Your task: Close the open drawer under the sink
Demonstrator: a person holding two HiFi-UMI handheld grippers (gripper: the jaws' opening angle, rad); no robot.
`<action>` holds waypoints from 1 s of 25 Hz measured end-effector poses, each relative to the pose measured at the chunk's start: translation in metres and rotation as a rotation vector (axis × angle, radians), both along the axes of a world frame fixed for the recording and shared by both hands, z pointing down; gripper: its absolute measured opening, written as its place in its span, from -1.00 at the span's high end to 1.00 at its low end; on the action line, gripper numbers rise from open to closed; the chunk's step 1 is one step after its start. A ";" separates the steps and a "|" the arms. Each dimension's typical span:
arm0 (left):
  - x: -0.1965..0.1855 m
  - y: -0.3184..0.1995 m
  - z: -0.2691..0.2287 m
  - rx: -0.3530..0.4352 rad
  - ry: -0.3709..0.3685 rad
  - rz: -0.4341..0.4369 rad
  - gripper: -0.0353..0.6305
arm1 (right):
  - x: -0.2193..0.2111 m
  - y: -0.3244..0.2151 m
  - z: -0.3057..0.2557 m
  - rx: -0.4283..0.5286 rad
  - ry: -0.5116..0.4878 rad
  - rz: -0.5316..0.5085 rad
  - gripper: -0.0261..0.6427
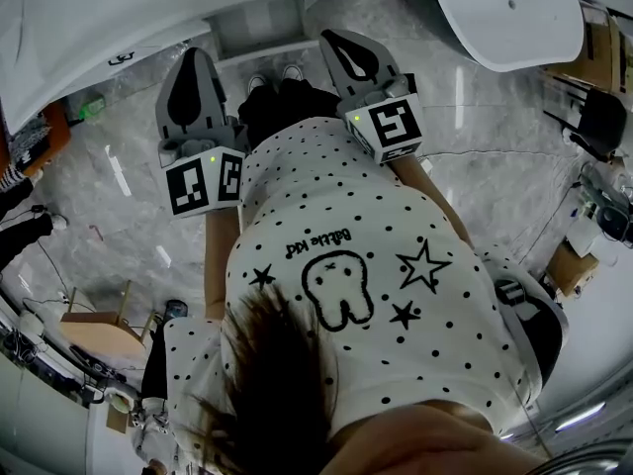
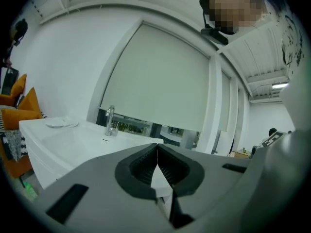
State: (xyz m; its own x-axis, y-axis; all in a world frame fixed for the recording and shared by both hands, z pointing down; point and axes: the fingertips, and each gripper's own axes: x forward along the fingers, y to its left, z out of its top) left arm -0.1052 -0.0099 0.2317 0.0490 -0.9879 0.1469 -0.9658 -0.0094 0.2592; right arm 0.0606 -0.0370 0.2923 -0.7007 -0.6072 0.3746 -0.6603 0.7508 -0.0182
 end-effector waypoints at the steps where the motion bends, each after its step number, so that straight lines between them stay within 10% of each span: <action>1: -0.002 0.000 -0.001 0.004 0.000 -0.005 0.88 | -0.001 0.000 0.000 0.000 0.000 -0.005 0.88; 25: 0.013 -0.011 -0.003 -0.044 -0.046 0.095 0.88 | 0.005 0.000 -0.002 -0.047 -0.025 0.062 0.88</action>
